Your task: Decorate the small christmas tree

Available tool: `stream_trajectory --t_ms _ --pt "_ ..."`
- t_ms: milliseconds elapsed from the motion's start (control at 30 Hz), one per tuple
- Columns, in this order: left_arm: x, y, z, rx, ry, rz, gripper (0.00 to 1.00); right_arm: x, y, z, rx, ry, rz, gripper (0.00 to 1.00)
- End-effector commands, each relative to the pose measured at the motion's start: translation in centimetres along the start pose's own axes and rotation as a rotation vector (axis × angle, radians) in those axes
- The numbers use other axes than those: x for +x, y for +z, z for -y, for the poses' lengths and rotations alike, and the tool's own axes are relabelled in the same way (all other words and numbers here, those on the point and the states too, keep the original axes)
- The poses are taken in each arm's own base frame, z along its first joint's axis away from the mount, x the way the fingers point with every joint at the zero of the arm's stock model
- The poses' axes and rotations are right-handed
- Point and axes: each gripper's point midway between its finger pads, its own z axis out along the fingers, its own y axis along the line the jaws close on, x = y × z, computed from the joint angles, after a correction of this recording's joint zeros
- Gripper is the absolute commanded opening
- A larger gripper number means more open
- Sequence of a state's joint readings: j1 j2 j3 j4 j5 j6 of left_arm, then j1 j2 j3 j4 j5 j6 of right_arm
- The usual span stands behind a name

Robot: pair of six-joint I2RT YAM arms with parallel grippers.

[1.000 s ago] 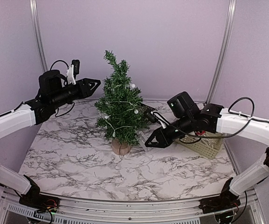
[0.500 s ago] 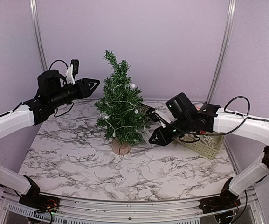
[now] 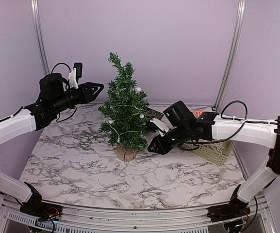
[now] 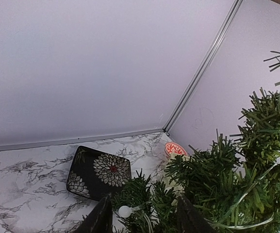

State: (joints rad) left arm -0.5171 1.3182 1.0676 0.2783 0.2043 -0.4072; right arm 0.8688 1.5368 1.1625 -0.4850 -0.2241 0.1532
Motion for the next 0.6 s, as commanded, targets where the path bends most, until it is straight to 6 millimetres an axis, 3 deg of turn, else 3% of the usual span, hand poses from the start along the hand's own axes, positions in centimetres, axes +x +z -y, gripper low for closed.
stream_trajectory --t_ms 0,100,300,433,567 --pt "-0.2 -0.7 -0.4 -0.028 0.011 0.013 0.46 -1.6 -1.1 -0.4 0.013 -0.038 0.060 0.37" --pt "-0.2 -0.6 -0.8 -0.047 0.003 0.017 0.48 -2.0 -2.1 0.0 0.046 -0.036 0.082 0.52" --pt "-0.5 -0.6 -1.4 -0.070 -0.014 0.031 0.51 -2.2 -4.3 0.9 0.062 -0.008 0.098 0.63" --pt "-1.2 -1.1 -2.2 -0.094 -0.044 0.052 0.56 -3.2 -7.5 2.1 0.069 0.023 0.157 0.73" --pt "-2.7 -2.1 -3.9 -0.126 -0.089 0.091 0.61 -3.8 -11.1 5.1 0.126 0.076 0.208 0.78"
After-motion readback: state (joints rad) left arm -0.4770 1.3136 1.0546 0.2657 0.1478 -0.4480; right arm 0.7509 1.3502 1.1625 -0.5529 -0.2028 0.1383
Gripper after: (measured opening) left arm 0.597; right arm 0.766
